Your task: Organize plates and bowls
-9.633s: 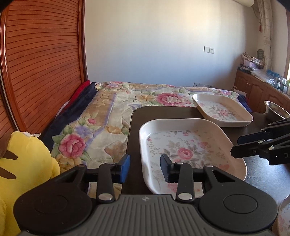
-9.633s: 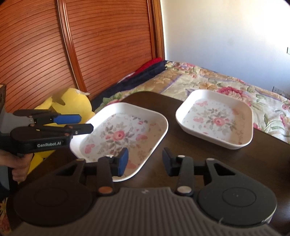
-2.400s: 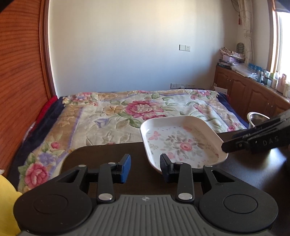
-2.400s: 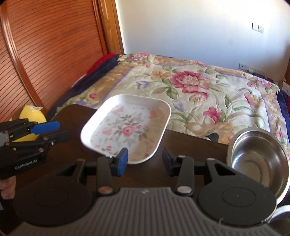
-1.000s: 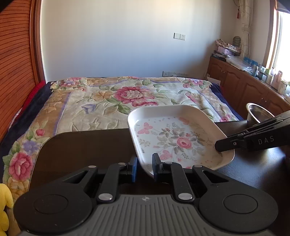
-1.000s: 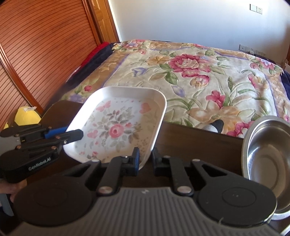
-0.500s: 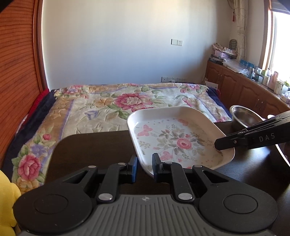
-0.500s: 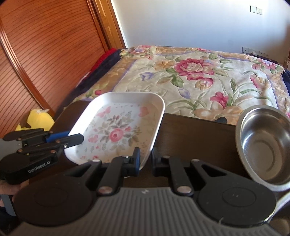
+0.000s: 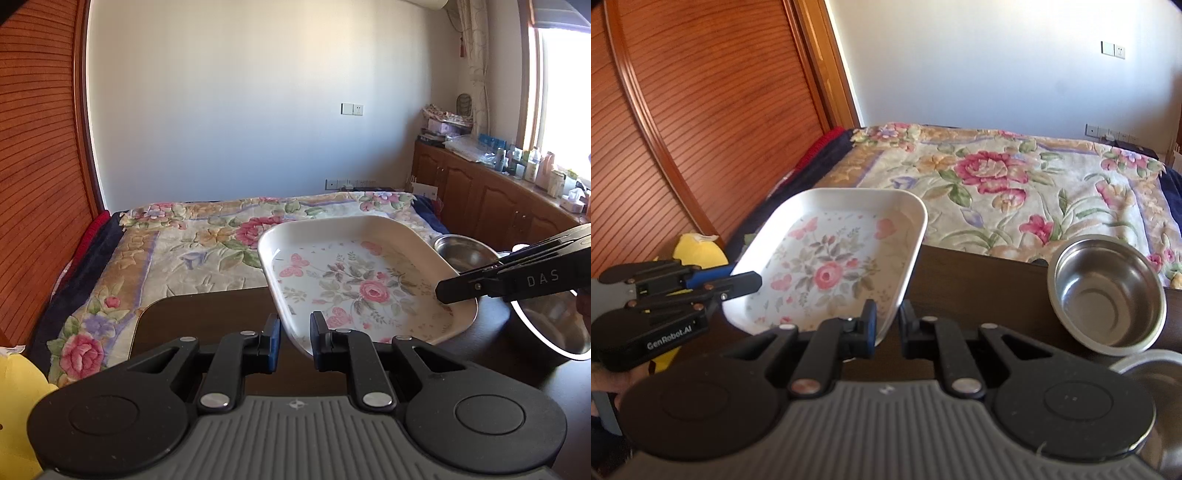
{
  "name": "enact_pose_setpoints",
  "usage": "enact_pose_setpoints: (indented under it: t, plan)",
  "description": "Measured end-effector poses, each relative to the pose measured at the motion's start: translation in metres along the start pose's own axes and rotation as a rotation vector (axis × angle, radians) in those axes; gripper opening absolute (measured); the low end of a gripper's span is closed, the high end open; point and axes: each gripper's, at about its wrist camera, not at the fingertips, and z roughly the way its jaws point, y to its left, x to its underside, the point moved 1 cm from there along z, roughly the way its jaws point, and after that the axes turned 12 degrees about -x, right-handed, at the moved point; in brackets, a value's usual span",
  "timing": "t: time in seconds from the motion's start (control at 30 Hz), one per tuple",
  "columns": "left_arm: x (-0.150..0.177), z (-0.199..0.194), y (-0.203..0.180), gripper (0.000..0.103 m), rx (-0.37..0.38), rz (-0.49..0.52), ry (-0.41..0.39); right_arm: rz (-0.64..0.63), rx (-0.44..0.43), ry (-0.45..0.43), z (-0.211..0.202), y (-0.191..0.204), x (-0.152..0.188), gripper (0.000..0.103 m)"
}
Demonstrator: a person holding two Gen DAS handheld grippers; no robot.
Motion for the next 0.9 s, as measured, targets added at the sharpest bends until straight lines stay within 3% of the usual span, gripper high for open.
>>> enact_pose_setpoints:
  t: [0.9]
  plan:
    - [0.045, -0.088, -0.015, 0.019, 0.032, 0.020, -0.036, -0.033, -0.030, -0.061, -0.068, 0.039, 0.055, 0.014]
